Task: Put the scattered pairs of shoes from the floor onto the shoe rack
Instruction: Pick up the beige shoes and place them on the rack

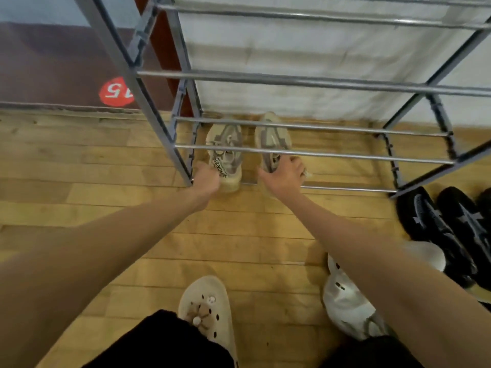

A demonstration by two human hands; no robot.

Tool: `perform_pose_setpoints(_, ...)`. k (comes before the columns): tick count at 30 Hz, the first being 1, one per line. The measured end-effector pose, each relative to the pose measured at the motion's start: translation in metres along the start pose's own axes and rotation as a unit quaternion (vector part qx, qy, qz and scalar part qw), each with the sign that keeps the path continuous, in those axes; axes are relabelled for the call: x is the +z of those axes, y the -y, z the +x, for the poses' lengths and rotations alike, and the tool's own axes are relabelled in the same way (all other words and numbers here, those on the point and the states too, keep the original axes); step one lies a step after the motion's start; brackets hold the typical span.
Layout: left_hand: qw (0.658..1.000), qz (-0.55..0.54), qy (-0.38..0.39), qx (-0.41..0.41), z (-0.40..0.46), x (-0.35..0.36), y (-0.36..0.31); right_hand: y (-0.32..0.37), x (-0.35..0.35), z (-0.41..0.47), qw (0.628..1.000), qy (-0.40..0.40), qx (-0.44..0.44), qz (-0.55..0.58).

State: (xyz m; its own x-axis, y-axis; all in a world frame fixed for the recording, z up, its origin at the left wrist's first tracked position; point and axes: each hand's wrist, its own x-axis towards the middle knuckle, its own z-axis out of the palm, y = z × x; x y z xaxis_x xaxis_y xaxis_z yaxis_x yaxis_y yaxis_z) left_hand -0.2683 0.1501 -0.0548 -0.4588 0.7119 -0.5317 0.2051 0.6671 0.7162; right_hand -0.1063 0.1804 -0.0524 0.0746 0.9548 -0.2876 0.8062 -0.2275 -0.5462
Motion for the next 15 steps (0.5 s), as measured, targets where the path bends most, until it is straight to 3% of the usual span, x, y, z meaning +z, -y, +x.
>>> perform_pose_setpoints(9,0.999,0.010,-0.039,0.033,0.028,0.004,0.004,0.016,0.028,0.032,0.999,0.005,-0.040,0.026)
perform_pose_setpoints(15,0.995,0.095,0.009,0.021,0.024,-0.001,0.012,0.007,0.027,0.027,0.994,0.072,-0.083,0.025)
